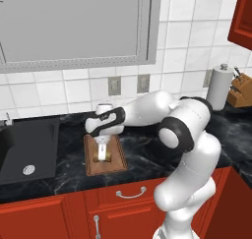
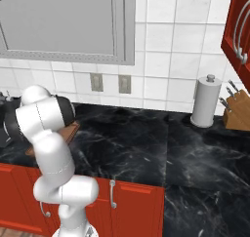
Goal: Pick up the sponge from the counter and clean the cutting board by briefly scrubbing or pressing down on the cutting board. Once finished, release the sponge.
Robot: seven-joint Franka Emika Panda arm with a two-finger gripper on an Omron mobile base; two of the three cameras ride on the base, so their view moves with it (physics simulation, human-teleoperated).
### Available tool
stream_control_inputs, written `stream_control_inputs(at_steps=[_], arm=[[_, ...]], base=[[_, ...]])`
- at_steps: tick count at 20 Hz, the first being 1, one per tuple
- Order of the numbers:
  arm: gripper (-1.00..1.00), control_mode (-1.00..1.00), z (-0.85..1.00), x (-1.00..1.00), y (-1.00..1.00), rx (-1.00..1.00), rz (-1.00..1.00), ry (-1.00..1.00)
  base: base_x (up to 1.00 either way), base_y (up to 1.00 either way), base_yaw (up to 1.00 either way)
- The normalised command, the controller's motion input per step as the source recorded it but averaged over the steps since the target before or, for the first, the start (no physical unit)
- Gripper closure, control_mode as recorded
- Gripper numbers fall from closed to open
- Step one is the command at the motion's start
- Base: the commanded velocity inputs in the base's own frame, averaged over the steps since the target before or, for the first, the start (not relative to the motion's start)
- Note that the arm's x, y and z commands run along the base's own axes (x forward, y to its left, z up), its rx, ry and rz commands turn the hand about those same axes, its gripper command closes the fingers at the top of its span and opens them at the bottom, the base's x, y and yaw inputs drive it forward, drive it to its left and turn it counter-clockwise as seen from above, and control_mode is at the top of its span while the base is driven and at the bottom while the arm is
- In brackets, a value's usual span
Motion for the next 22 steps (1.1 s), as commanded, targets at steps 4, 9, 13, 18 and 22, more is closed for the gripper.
stream_control_inputs(at_steps=[4, 9, 13, 18, 22], arm=[[1.0, -1.0, -0.18, -0.71, 0.0, 0.0, 0.0, -0.12], [1.0, -1.0, -0.15, -0.74, 0.0, 0.01, 0.0, -0.07], [1.0, -1.0, -0.09, -0.54, 0.0, 0.07, 0.0, 0.0], [1.0, -1.0, 0.05, 0.13, 0.0, 0.07, 0.0, 0.0], [1.0, -1.0, 0.34, 0.3, 0.0, 0.02, -0.02, 0.0]], base=[[0.0, 0.0, 0.0], [0.0, 0.0, 0.0], [0.0, 0.0, 0.0], [0.0, 0.0, 0.0], [0.0, 0.0, 0.0]])
